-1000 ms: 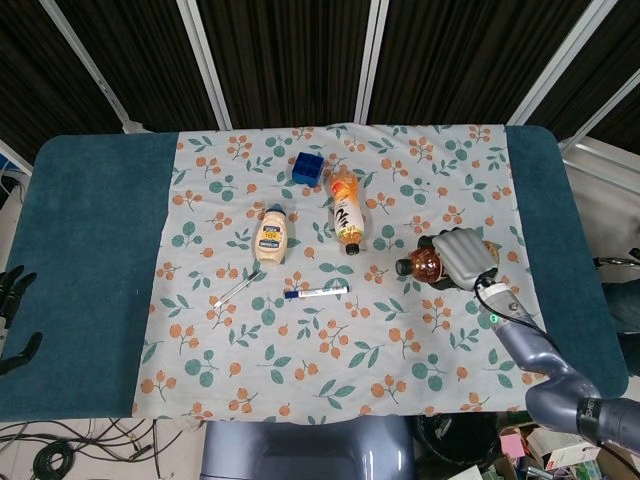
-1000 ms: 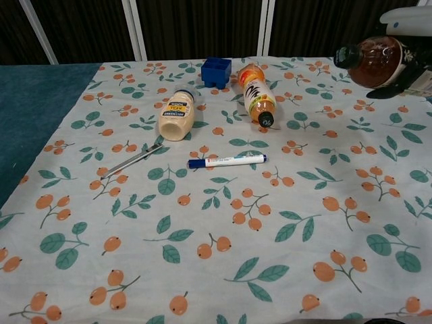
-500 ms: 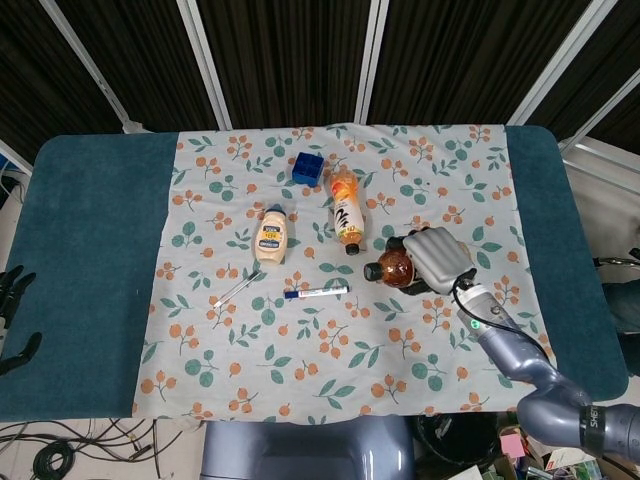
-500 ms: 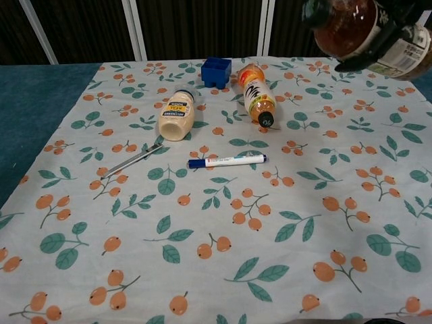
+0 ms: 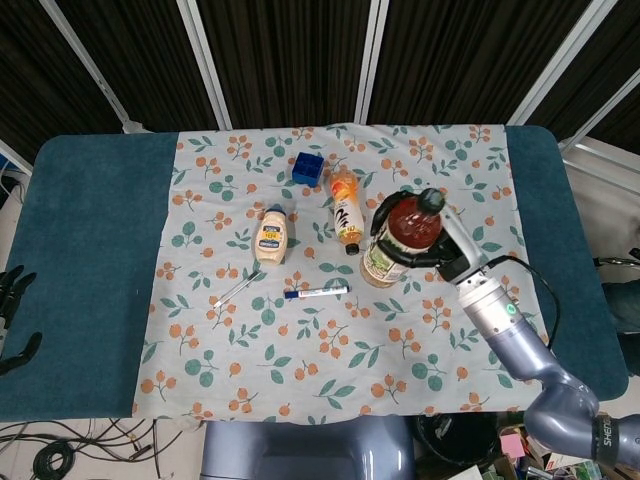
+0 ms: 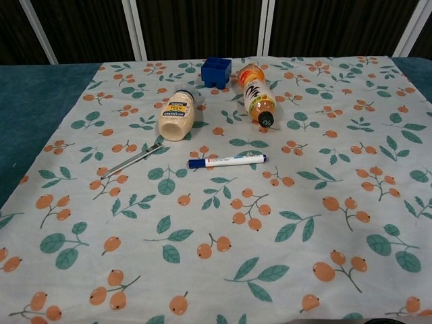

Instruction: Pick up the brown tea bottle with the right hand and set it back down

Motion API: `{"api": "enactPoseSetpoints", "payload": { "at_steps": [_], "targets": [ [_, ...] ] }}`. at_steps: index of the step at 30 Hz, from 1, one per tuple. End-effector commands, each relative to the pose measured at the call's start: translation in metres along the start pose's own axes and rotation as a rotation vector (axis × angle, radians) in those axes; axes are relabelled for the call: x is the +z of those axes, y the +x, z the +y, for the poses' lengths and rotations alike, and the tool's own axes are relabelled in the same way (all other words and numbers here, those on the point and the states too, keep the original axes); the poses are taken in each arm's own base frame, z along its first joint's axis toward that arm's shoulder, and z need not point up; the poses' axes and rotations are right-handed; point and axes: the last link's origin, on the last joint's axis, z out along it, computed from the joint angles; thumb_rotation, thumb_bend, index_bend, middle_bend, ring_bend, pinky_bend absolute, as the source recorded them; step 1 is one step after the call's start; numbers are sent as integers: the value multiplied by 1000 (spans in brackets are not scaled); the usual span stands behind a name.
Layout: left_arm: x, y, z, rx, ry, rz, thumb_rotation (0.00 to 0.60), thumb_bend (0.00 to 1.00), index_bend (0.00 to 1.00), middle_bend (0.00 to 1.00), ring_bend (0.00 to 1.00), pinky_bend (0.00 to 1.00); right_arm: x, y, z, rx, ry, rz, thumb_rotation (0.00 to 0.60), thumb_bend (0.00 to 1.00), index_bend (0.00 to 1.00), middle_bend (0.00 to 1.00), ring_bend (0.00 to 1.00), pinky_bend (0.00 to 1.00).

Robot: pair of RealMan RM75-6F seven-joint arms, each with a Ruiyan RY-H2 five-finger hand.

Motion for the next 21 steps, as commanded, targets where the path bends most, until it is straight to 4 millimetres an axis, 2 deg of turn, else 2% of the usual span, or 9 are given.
{"api": "enactPoseSetpoints", "payload": {
  "at_steps": [1, 4, 8, 12, 15, 19, 21],
  "targets": [
    [0, 0, 0, 0, -1, 0, 600, 370, 77, 0, 5, 68, -14, 26, -31, 445, 293, 12, 600, 421, 599, 565, 633, 687],
    [0, 0, 0, -2, 0, 1, 600, 370, 77, 0, 5, 68, -19, 36, -23, 440, 288, 28, 600, 421, 604, 568, 635, 690],
    [0, 0, 0, -2, 2, 1, 600, 370, 77, 0, 5, 68, -24, 43, 6, 243, 139, 36, 600, 420, 618, 595, 661, 722],
    [0, 1, 0, -3, 0, 2, 600, 370, 77, 0, 5, 68, -29, 54, 44, -183, -86, 26, 600, 420, 624, 608, 673, 753],
    [0, 1, 0, -2, 1, 1, 600, 370, 77, 0, 5, 70, -33, 67, 71, -579, -242, 8, 600, 421, 626, 608, 674, 758],
    [0, 0, 0, 0, 1, 0, 600, 370, 77, 0, 5, 77, -37, 81, 90, -1035, -351, -6, 600, 421, 634, 608, 674, 758],
    [0, 1, 0, 0, 1, 1, 600, 370, 77, 0, 5, 77, -37, 82, 95, -1164, -370, 14, 600, 420, 646, 608, 674, 758]
  ]
}}
